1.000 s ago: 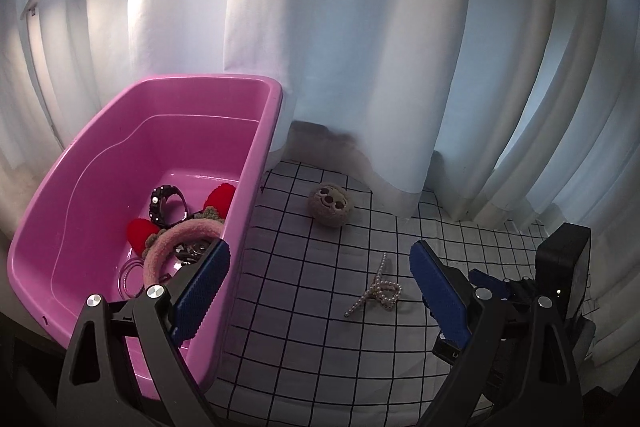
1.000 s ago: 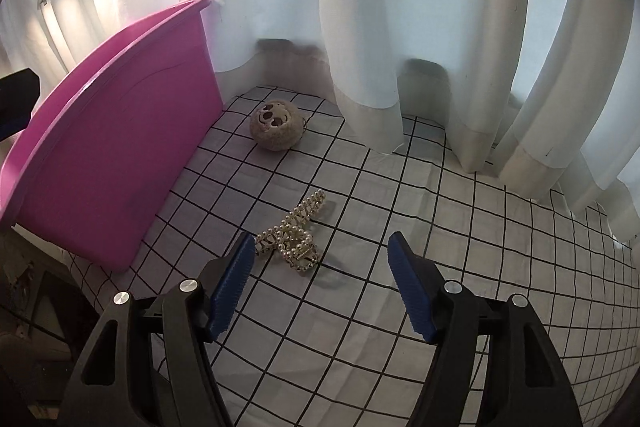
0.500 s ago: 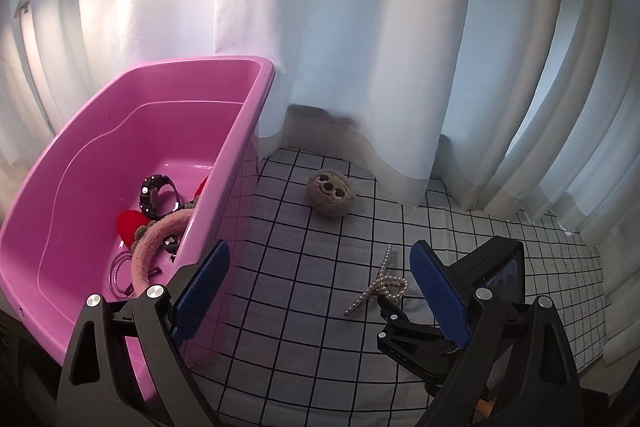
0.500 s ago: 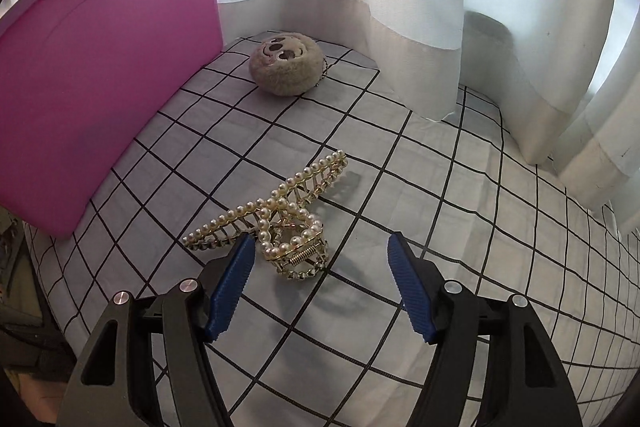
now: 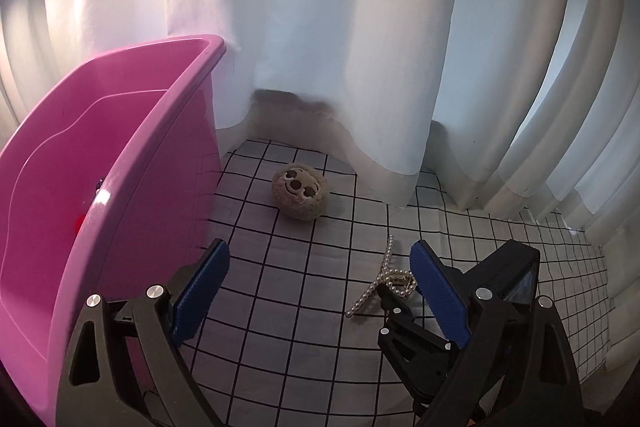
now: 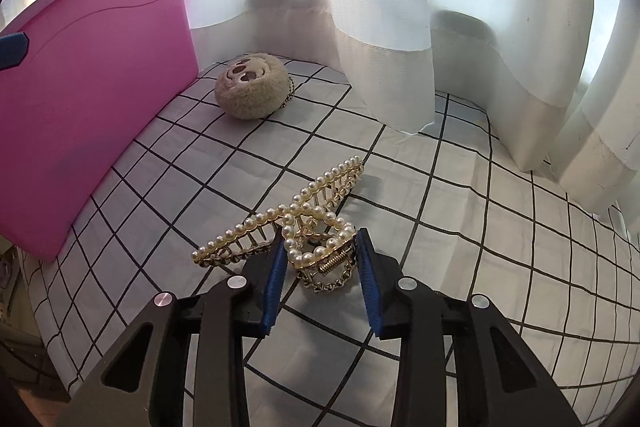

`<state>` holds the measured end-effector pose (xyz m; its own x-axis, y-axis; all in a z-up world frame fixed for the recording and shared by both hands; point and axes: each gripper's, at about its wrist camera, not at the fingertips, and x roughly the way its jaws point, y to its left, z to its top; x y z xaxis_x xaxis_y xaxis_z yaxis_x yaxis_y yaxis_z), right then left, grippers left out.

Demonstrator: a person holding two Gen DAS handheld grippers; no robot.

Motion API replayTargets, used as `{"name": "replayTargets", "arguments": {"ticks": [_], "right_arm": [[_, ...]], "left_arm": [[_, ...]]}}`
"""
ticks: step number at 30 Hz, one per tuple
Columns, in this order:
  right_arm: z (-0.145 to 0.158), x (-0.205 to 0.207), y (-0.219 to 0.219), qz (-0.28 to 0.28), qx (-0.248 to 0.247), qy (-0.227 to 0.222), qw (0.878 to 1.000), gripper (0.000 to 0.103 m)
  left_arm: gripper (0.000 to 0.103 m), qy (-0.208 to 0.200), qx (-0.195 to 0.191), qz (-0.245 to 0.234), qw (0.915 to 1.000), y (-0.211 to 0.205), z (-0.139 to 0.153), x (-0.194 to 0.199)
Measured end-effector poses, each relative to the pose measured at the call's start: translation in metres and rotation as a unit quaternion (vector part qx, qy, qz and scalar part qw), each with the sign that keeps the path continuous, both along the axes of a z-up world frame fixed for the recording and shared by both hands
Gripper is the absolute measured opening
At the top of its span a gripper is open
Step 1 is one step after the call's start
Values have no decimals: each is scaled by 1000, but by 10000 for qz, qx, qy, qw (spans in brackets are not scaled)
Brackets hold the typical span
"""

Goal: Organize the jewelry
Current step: 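Grasp the pearl claw clip with the right tool while the left tool grasps the plush sloth hair tie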

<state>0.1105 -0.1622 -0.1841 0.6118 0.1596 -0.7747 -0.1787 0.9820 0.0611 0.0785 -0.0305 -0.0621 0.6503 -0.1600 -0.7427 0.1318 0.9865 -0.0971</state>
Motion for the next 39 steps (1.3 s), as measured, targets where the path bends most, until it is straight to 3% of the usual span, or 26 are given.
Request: {"name": "replayTargets", "arguments": {"ticks": [9, 18, 24, 27, 29, 39], "right_arm": [[0, 24, -44, -468, -22, -89, 9989, 33], [-1, 43, -64, -618, 50, -109, 9980, 33], [-4, 50, -64, -597, 85, -63, 9982, 35], [-4, 53, -59, -547, -2, -31, 9985, 41], [-5, 56, -54, -445, -55, 35, 9990, 59], [-8, 71, -32, -516, -412, 117, 9977, 70]], "left_arm": [[90, 93, -107, 226, 9996, -11, -38, 56], [90, 408, 222, 543, 9974, -13, -87, 112], [90, 527, 408, 624, 9958, -13, -109, 129], [90, 594, 433, 653, 9952, -13, -116, 135], [90, 651, 434, 678, 9946, -12, -121, 138], [95, 695, 497, 762, 9934, -12, -133, 154]]}}
